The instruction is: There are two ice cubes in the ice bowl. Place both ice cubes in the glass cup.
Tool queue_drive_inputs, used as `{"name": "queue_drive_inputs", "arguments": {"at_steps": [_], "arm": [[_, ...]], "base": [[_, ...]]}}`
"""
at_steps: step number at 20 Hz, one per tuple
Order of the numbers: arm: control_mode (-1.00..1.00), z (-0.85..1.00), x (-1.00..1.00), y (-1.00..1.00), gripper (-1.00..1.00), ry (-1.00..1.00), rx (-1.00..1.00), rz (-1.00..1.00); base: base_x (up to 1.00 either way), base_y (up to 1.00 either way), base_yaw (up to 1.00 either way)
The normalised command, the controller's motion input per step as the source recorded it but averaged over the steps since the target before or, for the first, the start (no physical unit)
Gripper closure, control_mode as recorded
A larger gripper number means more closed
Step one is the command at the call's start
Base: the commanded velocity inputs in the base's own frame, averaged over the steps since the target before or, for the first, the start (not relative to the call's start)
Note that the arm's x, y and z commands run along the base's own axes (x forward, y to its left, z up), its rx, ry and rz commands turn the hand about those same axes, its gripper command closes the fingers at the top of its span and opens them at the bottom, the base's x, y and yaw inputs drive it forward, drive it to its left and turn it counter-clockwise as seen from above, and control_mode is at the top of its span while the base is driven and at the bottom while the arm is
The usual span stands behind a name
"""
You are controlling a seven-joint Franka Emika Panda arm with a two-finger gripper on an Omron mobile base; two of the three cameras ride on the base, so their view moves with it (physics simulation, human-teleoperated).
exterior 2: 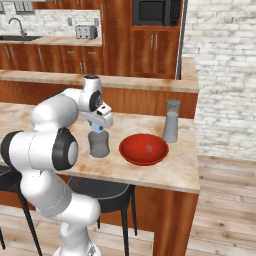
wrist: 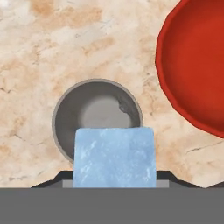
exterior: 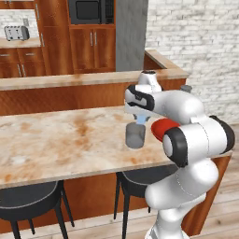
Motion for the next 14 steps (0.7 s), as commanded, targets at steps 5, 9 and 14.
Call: {"name": "queue_drive_inputs", "arguments": {"at_steps": [5,9,14], "arm": [[-1.00,-0.11,0.08,0.10,1.00,0.00,0.01,0.00],[-1.00,-0.18,0.19,0.09,1.00,0.00,-0.01,0.00],[-1.00,-0.13,0.25,0.01,1.00,-0.01,0.00,0.00]], "base": [[0.00,0.00,0.00],[0.00,0.00,0.00],[0.00,0.00,0.00]]}}
